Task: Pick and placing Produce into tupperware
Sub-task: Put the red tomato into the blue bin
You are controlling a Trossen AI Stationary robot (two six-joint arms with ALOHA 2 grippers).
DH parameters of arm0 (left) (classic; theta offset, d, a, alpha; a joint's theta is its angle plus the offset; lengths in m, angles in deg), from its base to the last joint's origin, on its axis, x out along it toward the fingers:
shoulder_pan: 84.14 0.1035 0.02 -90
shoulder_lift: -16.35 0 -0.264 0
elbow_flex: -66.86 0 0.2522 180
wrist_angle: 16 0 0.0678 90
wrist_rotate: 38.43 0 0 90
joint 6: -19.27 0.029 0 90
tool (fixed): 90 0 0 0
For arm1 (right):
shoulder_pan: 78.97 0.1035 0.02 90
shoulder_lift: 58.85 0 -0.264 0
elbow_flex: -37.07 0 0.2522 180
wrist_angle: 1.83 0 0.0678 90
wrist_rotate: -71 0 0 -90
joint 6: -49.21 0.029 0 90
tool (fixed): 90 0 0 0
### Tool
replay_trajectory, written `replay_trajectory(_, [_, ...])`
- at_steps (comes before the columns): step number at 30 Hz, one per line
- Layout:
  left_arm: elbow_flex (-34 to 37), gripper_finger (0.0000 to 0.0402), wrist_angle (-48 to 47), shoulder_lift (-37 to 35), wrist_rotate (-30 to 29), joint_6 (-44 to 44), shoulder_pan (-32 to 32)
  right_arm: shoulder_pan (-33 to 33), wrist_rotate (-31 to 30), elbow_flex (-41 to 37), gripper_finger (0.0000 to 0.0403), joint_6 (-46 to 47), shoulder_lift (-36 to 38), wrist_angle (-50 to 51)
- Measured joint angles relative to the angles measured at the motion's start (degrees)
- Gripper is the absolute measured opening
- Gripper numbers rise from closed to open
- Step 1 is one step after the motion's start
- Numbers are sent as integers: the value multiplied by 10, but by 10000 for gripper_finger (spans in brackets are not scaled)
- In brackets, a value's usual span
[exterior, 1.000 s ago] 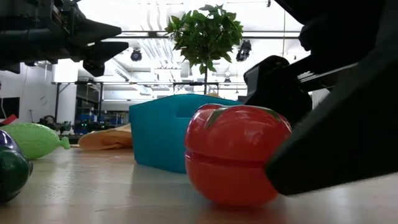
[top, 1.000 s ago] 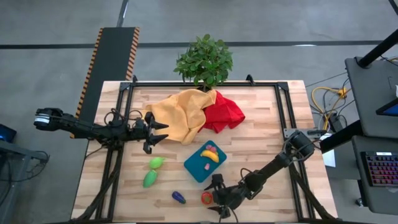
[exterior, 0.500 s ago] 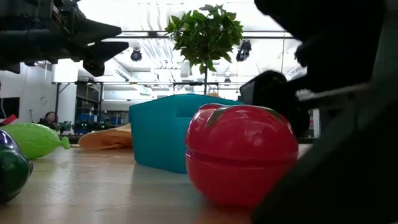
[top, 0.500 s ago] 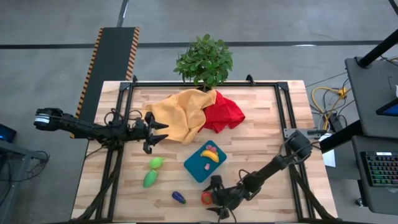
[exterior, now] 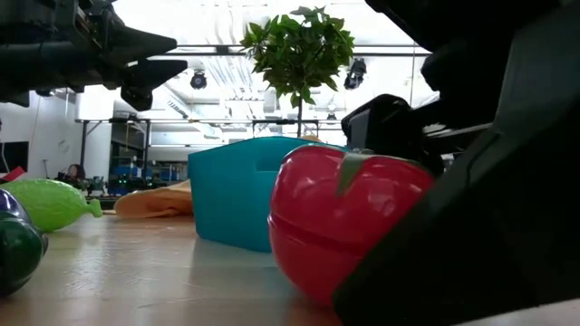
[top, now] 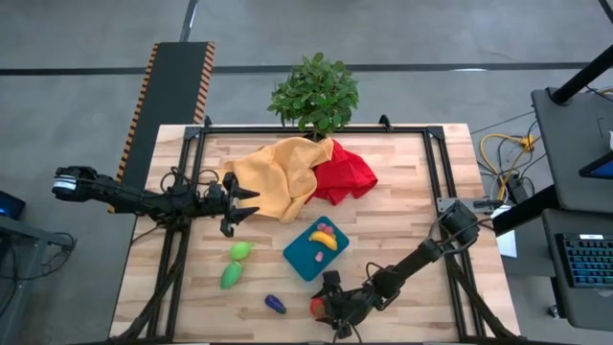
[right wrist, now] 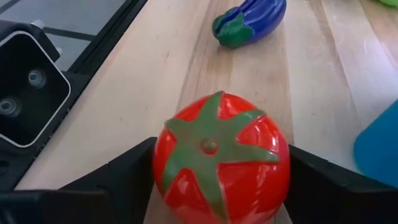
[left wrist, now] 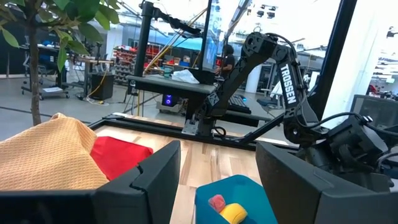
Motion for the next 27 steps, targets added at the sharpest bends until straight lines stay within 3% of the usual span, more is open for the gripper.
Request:
replay_trajectory(9, [0, 196, 0, 0, 0, 0, 0, 0, 1, 0, 245, 2, 0, 0])
replay_trajectory(16, [0, 196, 0, 0, 0, 0, 0, 0, 2, 0, 252, -8, 7, 5])
replay_trajectory(27, [0, 196, 0, 0, 0, 0, 0, -2, -1, 0, 245, -56, 131, 99])
